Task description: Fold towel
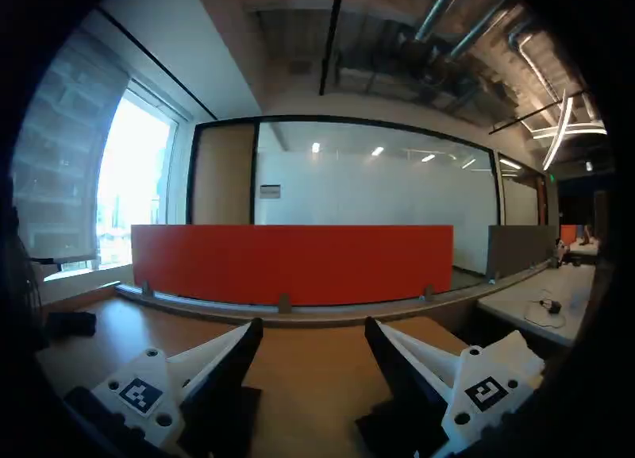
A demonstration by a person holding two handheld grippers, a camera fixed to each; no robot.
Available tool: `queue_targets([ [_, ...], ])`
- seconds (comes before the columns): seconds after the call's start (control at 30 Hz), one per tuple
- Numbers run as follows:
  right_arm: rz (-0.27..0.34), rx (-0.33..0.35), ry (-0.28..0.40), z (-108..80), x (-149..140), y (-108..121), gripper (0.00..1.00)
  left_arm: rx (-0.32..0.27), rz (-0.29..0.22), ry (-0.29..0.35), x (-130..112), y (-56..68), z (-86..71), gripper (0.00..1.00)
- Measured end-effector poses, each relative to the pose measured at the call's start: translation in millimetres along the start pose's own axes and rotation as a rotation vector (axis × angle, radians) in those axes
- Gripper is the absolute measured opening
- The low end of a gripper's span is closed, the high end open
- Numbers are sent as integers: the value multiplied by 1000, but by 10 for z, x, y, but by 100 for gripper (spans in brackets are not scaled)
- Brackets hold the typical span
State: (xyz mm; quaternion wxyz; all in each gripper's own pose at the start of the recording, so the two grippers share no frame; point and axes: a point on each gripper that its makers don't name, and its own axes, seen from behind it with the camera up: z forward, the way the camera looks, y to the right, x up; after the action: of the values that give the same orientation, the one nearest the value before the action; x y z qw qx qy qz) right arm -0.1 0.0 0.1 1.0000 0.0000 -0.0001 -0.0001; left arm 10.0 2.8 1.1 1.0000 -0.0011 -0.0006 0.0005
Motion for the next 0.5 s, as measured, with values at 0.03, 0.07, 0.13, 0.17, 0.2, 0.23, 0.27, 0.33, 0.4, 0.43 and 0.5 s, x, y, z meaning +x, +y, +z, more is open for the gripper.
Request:
queue_targets([
  [0.03, -2, 0, -2, 10, -8, 2, 100, 0, 0, -2, 24, 5, 1, 90],
  [0.07, -5, 1, -4, 18, -16, 4, 100, 1, -1, -4, 45, 10, 2, 90],
  [0.13, -10, 1, -9, 36, -10, 3, 100, 3, -2, -11, 80, 12, 5, 90],
  [0.17, -12, 2, -11, 44, -1, 1, 100, 4, -4, -15, 93, 11, 6, 90],
  [0.2, -15, 3, -14, 52, 9, -1, 100, 5, -5, -19, 107, 10, 7, 90],
  [0.23, -18, 2, -15, 60, 25, -5, 100, 6, -6, -21, 135, 7, 8, 90],
  [0.27, -20, 1, -16, 67, 40, -8, 100, 6, -6, -23, 161, 4, 8, 90],
  [0.33, -25, 1, -17, 81, 75, -22, 100, 5, -7, -27, 211, 1, 12, 90],
  [0.4, -28, 2, -19, 94, 109, -39, 100, 2, -7, -31, 254, 0, 17, 90],
  [0.43, -31, 4, -22, 100, 115, -50, 100, -5, -8, -37, 263, 10, 20, 90],
  [0.5, -36, 9, -28, 110, 126, -70, 100, -17, -7, -46, 278, 29, 24, 90],
])
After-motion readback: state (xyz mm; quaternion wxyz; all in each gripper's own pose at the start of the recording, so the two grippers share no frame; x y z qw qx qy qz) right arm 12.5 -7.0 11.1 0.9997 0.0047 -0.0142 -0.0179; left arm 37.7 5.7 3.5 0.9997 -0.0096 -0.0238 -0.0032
